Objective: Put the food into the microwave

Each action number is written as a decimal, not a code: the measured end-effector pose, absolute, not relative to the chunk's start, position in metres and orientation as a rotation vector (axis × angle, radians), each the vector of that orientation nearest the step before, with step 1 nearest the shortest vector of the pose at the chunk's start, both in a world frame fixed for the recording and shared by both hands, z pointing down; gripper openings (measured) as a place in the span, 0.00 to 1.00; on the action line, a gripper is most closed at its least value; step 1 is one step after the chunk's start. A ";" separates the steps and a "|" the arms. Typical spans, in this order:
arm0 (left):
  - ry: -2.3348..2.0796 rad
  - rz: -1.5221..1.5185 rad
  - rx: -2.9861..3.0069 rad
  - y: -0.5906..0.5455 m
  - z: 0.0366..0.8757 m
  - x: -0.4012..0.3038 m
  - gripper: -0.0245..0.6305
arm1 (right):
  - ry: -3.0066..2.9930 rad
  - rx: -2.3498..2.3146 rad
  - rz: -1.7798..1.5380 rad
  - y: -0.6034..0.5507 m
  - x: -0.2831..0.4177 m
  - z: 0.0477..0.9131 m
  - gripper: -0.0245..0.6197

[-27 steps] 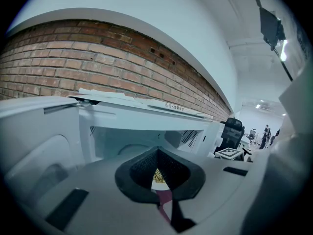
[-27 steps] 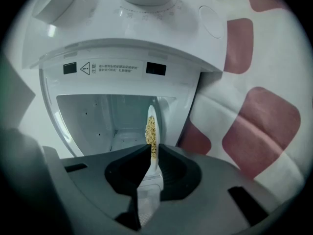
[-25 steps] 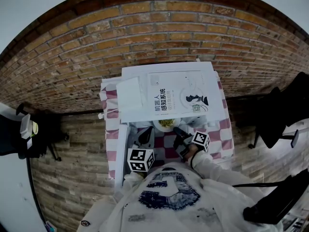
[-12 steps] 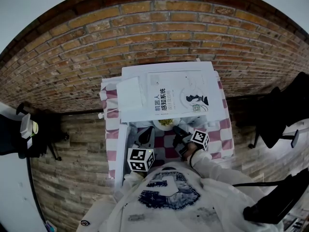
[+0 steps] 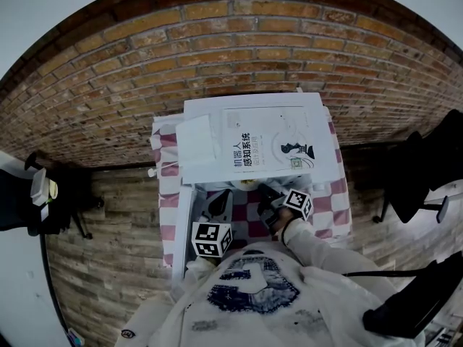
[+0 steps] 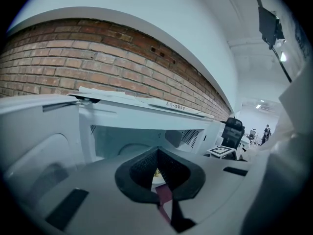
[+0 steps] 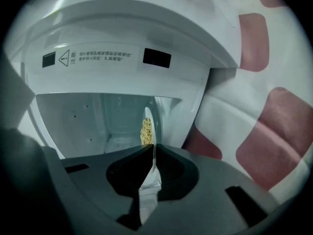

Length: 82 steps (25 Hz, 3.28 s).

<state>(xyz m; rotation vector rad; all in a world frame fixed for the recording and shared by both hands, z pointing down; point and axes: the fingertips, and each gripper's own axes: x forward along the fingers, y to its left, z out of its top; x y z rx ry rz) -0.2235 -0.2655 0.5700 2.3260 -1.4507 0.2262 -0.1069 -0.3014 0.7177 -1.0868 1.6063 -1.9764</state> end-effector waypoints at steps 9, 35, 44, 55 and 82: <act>-1.451 0.225 2.320 -0.266 0.571 -0.224 0.05 | 1.615 -1.087 -1.972 -0.313 -0.114 0.720 0.08; -1.420 0.289 2.323 -0.245 0.582 -0.211 0.05 | 1.605 -1.107 -1.940 -0.302 -0.091 0.712 0.09; -1.424 0.292 2.367 -0.242 0.571 -0.198 0.05 | 1.886 -1.100 -1.784 -0.285 -0.078 0.663 0.09; -1.455 0.267 2.441 -0.244 0.533 -0.187 0.05 | 2.438 -1.228 -1.308 -0.264 -0.079 0.583 0.08; -1.495 0.235 2.545 -0.234 0.490 -0.183 0.05 | 2.852 -1.452 -0.385 -0.225 -0.089 0.481 0.06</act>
